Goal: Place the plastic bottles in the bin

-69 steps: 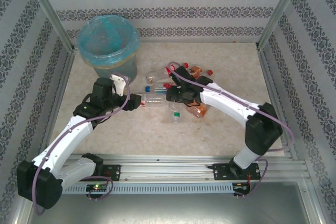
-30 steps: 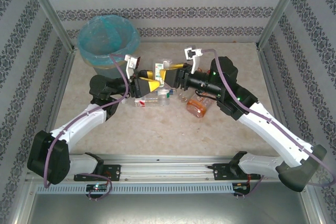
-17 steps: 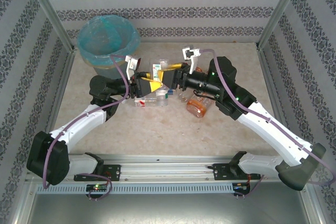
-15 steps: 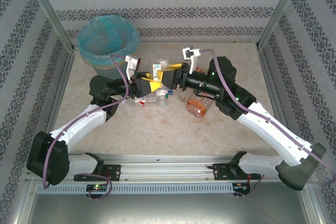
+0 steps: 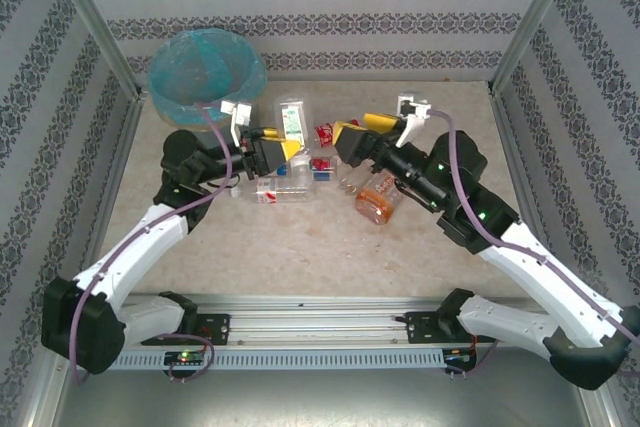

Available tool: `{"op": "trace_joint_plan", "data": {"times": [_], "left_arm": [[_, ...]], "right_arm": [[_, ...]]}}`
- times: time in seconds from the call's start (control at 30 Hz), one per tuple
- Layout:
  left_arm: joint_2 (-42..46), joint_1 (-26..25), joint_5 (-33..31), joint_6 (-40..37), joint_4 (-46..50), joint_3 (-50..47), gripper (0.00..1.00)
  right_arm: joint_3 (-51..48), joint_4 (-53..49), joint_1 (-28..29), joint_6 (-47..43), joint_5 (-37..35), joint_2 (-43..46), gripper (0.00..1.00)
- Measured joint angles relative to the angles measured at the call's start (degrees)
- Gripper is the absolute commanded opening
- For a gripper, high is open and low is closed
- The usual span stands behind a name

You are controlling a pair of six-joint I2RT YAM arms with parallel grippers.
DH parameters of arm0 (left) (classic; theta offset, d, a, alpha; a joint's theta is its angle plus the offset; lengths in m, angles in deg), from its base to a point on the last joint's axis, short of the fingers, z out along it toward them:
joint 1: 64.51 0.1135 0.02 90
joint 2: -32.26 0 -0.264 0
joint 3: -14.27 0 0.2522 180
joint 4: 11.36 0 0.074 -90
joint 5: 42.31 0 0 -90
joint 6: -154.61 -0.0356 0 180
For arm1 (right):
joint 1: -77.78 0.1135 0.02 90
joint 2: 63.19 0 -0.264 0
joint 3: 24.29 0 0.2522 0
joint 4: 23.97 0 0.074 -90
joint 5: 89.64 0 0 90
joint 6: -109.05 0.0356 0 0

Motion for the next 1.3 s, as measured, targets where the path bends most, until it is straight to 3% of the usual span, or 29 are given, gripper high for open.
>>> {"op": "trace_joint_plan", "data": {"times": [0.3,0.57,0.9,1.3], "left_arm": [[-3.0,8.7,-4.2,-7.5,13.4,7.8,0.42],[-11.4,15.0,-13.2,-22.4,36.0,31.2,0.42],[-26.6,19.6,-24.1,-41.9,57.7,53.5,0.43],[-41.1,22.0,-31.1,-52.0,76.1,67.0,0.43]], "right_arm": [[-0.2,-0.5,0.0,-0.5,-4.0,-2.8,0.91],[-0.2,-0.5,-0.2,-1.3,-4.0,-4.0,0.90],[-0.2,-0.5,-1.7,-1.3,-2.8,-5.9,0.90],[-0.3,-0.5,-2.8,-1.0,-1.5,-5.9,0.89]]}}
